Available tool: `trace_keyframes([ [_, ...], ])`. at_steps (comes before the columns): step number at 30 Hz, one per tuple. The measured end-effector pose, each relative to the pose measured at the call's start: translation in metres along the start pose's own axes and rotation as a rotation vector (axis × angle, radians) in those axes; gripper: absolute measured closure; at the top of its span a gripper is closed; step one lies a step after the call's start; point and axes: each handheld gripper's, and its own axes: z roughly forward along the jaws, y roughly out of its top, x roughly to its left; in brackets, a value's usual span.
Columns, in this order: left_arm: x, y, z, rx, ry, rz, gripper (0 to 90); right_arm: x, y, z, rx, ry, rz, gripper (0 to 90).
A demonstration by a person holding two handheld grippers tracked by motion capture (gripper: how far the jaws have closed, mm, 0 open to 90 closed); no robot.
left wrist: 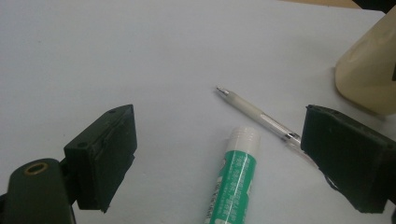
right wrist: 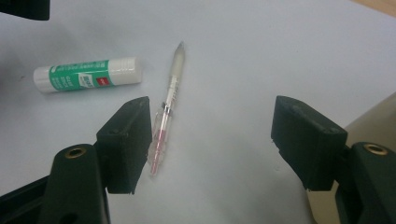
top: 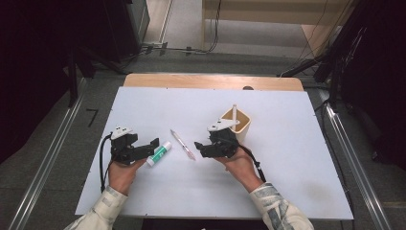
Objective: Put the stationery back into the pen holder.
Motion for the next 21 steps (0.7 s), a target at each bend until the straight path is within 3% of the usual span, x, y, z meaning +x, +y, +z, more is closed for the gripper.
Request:
trace_keyframes([
  [21, 0.0, 0.0, 0.001, 0.002, 0.0, -0.001, 11.4, 0.011, -0.001, 0.023, 0.034, 0.008, -0.014, 27.5],
])
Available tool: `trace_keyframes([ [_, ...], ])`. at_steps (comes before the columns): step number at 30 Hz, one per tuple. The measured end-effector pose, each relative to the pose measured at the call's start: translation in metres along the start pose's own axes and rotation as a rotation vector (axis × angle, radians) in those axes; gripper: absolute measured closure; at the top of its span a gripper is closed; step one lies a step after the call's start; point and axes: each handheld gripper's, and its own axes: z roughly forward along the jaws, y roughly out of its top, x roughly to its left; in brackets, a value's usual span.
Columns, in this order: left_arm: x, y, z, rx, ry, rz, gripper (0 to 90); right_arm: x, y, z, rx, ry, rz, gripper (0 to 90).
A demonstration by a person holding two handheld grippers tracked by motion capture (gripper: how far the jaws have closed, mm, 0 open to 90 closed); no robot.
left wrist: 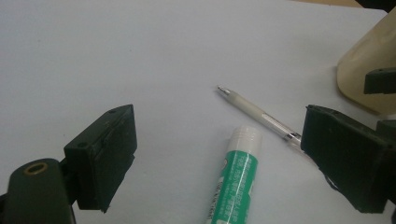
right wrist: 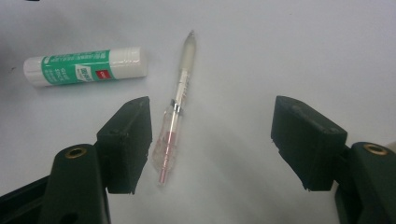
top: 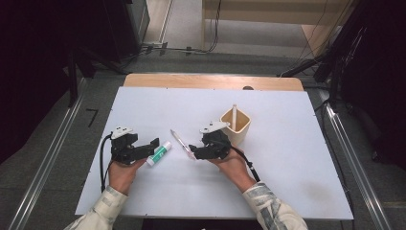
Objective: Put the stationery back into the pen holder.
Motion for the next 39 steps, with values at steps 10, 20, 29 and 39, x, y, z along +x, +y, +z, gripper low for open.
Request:
trace_keyframes([
  [10, 0.0, 0.0, 0.0, 0.0, -0.003, 0.0, 11.4, 0.008, -0.001, 0.017, 0.021, 0.017, 0.002, 27.5],
  [20, 0.001, 0.0, 0.0, 0.0, -0.003, -0.002, 11.4, 0.014, 0.0, 0.027, 0.036, 0.013, -0.01, 29.0],
  [29, 0.0, 0.0, 0.0, 0.0, -0.006, -0.001, 11.4, 0.019, 0.001, 0.035, 0.047, -0.006, -0.009, 32.9],
  [39, 0.001, 0.0, 0.0, 0.002, -0.008, -0.002, 11.4, 0.022, 0.004, 0.047, 0.054, -0.034, -0.011, 38.1],
])
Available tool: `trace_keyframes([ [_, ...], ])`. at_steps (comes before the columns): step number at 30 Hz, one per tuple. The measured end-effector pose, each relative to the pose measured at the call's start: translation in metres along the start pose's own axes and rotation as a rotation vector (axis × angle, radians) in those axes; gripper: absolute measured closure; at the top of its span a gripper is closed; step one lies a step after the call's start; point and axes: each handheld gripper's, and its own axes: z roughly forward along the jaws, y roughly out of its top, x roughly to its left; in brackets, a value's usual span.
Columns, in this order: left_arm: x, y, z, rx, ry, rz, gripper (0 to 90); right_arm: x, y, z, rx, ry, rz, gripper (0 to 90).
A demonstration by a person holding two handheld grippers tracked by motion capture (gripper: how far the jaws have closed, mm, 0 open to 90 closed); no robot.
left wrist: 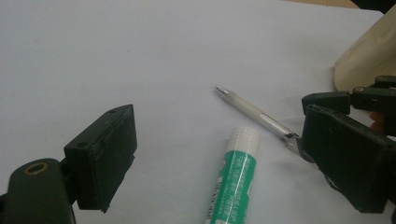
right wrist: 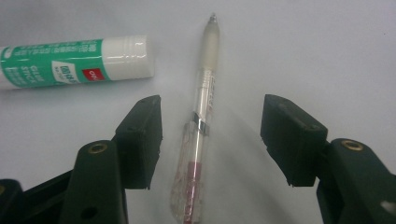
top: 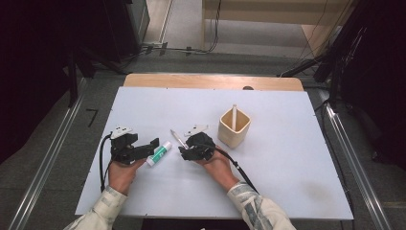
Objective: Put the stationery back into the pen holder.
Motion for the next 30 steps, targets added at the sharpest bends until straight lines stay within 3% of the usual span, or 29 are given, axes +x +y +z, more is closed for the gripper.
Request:
trace_keyframes([
  [14, 0.0, 0.0, 0.001, 0.002, -0.002, 0.001, 11.4, 0.003, 0.003, 0.01, 0.005, -0.016, 0.001, 46.2],
  [30, 0.0, 0.0, 0.0, 0.001, -0.004, 0.002, 11.4, 0.01, 0.007, 0.016, 0.025, -0.045, 0.0, 62.0],
])
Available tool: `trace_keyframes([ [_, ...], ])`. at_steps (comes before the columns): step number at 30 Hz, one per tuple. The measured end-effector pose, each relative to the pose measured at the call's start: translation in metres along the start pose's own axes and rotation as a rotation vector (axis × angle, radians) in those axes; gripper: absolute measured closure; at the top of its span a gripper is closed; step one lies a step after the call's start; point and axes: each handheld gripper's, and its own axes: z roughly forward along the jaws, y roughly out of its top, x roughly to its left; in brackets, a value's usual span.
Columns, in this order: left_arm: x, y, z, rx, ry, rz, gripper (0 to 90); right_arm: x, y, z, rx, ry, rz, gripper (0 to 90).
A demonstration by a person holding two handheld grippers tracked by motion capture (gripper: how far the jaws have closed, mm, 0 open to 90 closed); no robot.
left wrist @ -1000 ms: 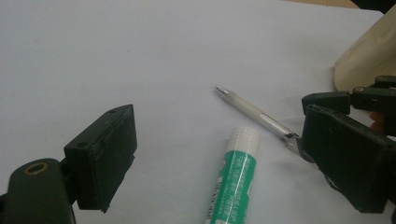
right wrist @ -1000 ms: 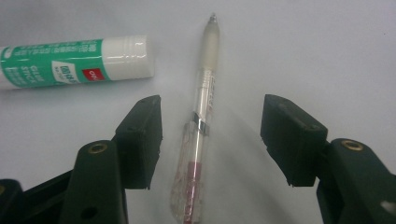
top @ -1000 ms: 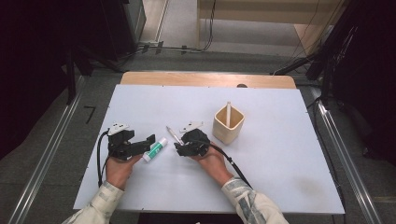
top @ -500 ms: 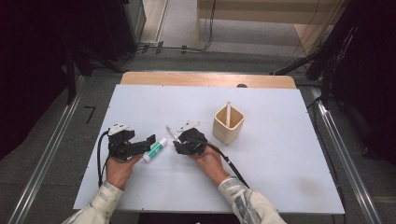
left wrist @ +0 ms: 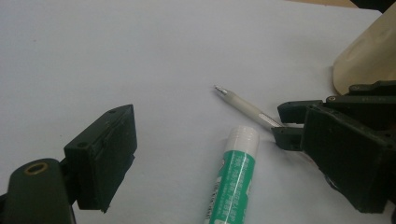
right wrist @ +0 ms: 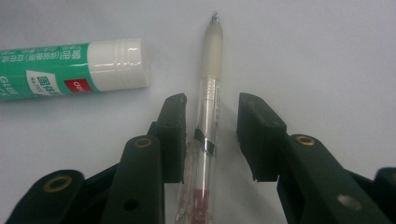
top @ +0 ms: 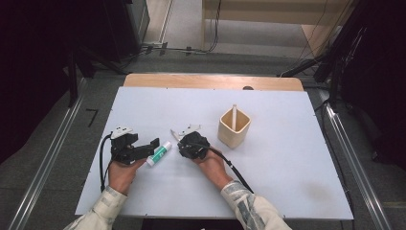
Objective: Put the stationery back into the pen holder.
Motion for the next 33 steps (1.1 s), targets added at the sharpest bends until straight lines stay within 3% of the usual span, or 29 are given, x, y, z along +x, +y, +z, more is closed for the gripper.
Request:
trace_keyframes([
  [15, -0.0005, -0.0001, 0.0002, 0.003, 0.0, 0.0, 11.4, 0.003, 0.0017, 0.0003, 0.017, 0.01, 0.01, 72.8],
  [33, 0.0003, -0.0001, -0.0007, 0.001, -0.002, 0.001, 11.4, 0.0009, 0.0007, 0.0004, 0.01, 0.025, 0.037, 77.6],
])
